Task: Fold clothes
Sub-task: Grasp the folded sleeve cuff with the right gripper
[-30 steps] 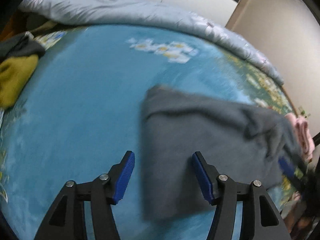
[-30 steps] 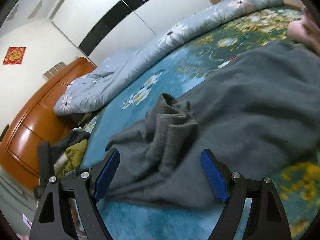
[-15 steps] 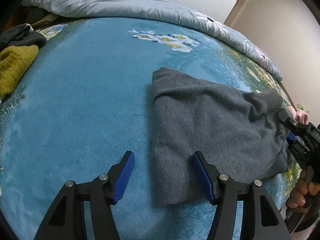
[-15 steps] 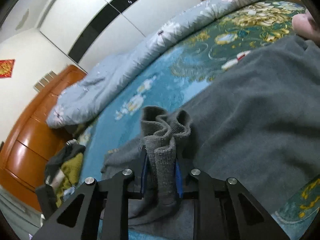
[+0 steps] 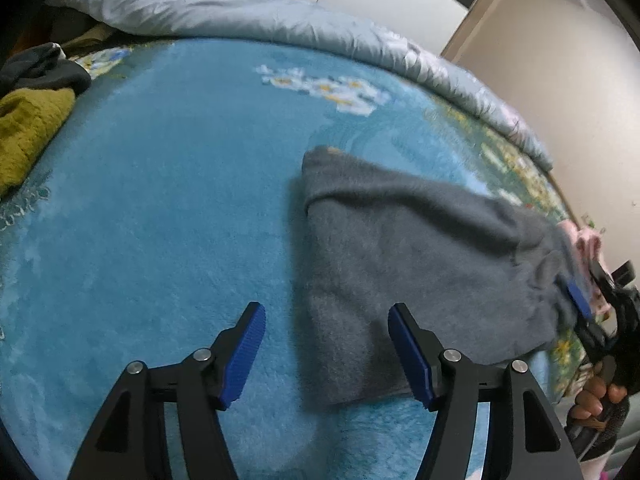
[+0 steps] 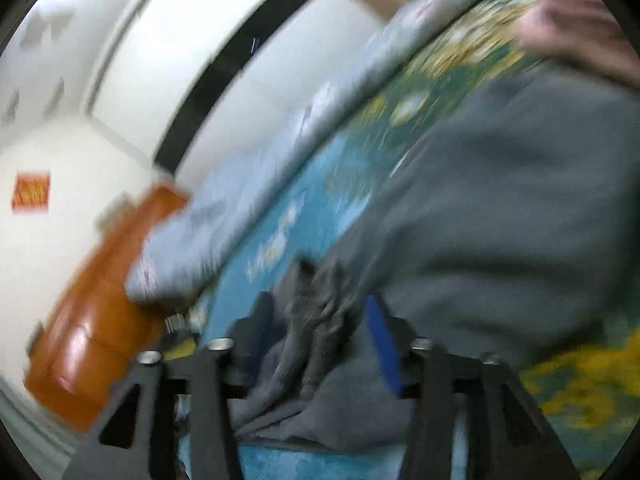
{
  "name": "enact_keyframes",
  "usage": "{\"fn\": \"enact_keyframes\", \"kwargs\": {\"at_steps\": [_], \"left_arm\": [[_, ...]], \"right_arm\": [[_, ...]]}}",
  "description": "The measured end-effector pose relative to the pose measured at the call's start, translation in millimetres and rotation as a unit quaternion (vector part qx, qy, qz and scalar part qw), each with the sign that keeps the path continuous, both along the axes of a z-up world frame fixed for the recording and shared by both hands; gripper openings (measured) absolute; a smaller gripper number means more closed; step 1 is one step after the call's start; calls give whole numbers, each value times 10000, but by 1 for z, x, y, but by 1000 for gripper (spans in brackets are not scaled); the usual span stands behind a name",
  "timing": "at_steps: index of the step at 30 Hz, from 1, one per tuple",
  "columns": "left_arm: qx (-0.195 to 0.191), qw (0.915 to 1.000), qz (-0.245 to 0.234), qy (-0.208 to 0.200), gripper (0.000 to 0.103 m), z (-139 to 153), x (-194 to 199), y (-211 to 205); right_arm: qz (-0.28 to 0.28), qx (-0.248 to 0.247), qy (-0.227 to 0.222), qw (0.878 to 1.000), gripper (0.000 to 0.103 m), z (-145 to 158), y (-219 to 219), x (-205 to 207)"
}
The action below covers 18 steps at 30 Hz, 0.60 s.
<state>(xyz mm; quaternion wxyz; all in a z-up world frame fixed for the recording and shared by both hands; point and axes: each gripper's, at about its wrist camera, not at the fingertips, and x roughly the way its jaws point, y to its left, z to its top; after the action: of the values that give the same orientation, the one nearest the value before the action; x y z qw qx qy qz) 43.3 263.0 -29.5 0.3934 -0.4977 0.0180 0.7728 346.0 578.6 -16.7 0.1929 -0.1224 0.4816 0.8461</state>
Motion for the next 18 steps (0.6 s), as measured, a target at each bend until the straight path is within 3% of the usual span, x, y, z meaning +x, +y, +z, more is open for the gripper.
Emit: {"fn": "enact_keyframes", "kwargs": {"at_steps": [2,4,6,9,15,18], "left_arm": [[209,9997,20,96,68,11,2,-1],[389,9991,-119,142,68,21,8,5],[476,9983,-305,166,68,26,15,13],[349,9972,-635,184,68,22,27,26],[210,9967,-776,124,68,15,38,35],[167,9971,-737,121,68,14,38,35]], "right_arm": [[-826,-205,247,9961,65,-2,17,47],[-1577,-551,317,9854,75,-13,36,87],[-1961,-1011,445,9743,78,-28,51,110],[-2043,-1837,926,9570,87,-54,71,117],[-1809,-2059,958,9569,87,-54,99,89],[-1962,-2195,683,9532,92,-57,112,74]]}}
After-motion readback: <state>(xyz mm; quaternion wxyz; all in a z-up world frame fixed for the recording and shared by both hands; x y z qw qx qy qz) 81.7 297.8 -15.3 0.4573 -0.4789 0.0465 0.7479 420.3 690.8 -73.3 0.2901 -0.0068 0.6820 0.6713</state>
